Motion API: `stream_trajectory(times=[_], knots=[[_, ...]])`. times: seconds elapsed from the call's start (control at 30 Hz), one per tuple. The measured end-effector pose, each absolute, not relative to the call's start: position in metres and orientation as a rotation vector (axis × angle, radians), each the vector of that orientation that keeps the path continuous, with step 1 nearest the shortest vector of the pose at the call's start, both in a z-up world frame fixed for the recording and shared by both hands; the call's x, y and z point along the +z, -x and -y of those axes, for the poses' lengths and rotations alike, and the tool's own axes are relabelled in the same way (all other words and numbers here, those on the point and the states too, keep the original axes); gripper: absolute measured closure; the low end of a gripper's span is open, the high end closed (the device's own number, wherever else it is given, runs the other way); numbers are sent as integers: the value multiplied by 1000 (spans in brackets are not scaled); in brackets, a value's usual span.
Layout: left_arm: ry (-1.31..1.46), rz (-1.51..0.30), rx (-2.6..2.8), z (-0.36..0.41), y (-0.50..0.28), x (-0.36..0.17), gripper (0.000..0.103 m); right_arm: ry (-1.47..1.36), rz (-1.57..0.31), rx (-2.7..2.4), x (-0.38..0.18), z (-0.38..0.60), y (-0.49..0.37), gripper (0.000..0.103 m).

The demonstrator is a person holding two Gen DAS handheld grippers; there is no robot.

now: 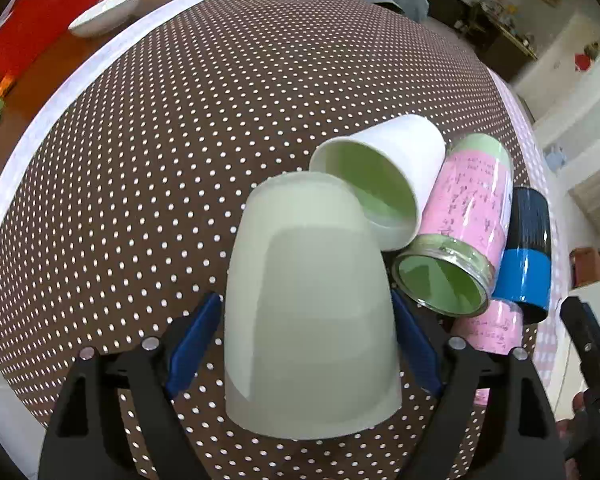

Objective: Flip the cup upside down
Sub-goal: 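Lift the pale green cup with the left tool toward the right tool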

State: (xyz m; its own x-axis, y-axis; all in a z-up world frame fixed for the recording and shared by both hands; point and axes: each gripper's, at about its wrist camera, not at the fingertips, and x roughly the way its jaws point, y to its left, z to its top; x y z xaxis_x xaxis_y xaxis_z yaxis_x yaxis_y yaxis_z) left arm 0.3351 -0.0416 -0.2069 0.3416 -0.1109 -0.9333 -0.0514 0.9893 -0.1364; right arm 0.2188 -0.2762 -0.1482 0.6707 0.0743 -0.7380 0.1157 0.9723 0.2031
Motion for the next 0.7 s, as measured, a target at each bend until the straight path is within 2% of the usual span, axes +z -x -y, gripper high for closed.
stream_trajectory(times=[0.07, 0.13, 0.43, 0.7], knots=[[128, -1219, -54, 40, -337, -205, 21, -246, -843, -27, -148, 277, -221, 6], [119, -1220, -83, 40, -344, -206, 25, -251, -846, -34, -148, 279, -221, 6], [88, -1205, -153, 26, -360, -214, 26, -272, -853, -42, -146, 276, -217, 6], [99, -1167, -166, -1, -329, -209, 26, -267, -846, -39, -141, 266, -211, 6]])
